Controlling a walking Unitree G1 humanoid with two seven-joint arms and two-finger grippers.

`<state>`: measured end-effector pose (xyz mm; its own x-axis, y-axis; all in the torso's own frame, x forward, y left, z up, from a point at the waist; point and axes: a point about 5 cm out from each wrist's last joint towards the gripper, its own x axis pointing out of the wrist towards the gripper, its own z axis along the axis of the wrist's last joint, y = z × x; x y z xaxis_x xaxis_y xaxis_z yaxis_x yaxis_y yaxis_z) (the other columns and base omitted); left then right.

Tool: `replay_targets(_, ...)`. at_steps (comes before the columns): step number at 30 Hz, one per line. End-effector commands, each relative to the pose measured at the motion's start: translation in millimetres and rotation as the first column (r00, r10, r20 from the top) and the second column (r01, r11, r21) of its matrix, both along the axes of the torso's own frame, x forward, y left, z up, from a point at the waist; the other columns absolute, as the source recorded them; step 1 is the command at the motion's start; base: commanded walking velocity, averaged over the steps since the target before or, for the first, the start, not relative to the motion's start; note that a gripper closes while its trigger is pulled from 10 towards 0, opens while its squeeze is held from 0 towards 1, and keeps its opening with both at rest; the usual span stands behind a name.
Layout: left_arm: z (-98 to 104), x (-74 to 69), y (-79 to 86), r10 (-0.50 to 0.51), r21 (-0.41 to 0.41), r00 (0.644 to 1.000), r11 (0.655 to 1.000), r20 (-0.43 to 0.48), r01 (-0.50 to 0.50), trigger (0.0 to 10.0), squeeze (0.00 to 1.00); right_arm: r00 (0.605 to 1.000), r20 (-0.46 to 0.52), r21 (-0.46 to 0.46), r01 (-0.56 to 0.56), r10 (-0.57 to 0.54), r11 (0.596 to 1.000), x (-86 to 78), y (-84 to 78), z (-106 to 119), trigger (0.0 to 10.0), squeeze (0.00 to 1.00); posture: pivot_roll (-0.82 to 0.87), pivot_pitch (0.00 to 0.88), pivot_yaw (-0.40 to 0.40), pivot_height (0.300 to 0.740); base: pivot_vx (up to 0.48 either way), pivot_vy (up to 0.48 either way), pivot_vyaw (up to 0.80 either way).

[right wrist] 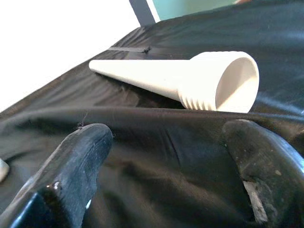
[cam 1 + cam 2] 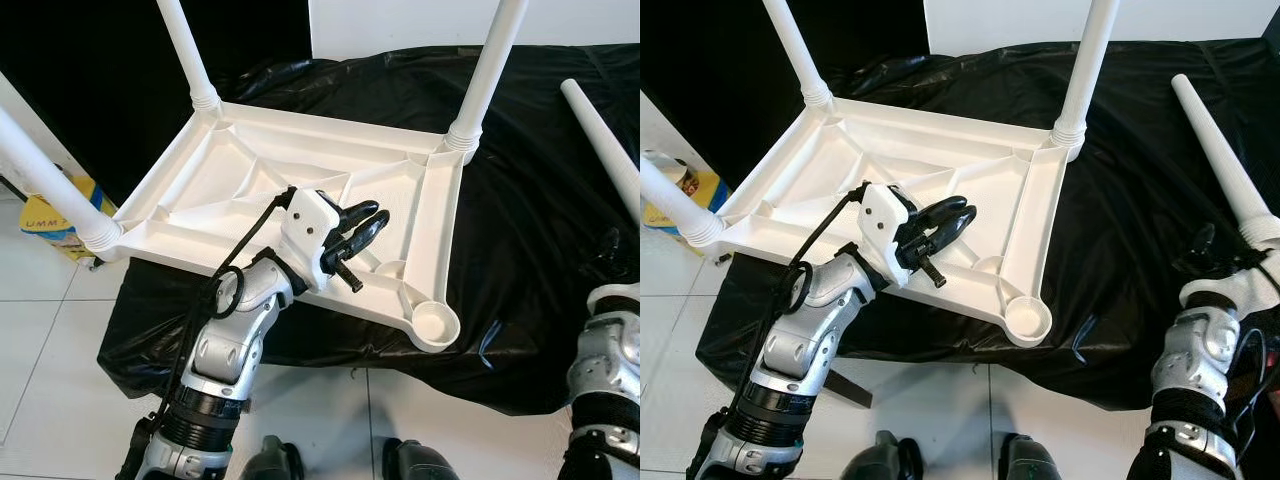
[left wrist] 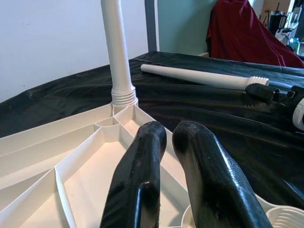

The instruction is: Building children table

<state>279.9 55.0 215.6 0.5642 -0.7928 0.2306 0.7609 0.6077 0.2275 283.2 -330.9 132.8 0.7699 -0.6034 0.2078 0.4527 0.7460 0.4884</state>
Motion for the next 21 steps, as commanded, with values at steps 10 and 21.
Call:
replay_targets(10,5,-5.6,-3.2,-0.047,0.017,0.999,0.999,-0.014,0.047,10.0,0.00,0.999,0.039,0.029,-0.012,0.011,0.999,-4.2,-15.0,0,10.0,0.00,0.08,0.190,0.128,0.740,0.000,0.000,0.00)
replay_targets(21,6,-8.1,-4.8,-0.054,0.010,0.998,0.998,-0.035,0.054,10.0,0.00,0.973,0.095,-0.128,0.221,-0.210,0.967,-25.7,-44.0,29,10.0,0.00,0.09,0.203,0.135,0.740,0.000,0.000,0.00)
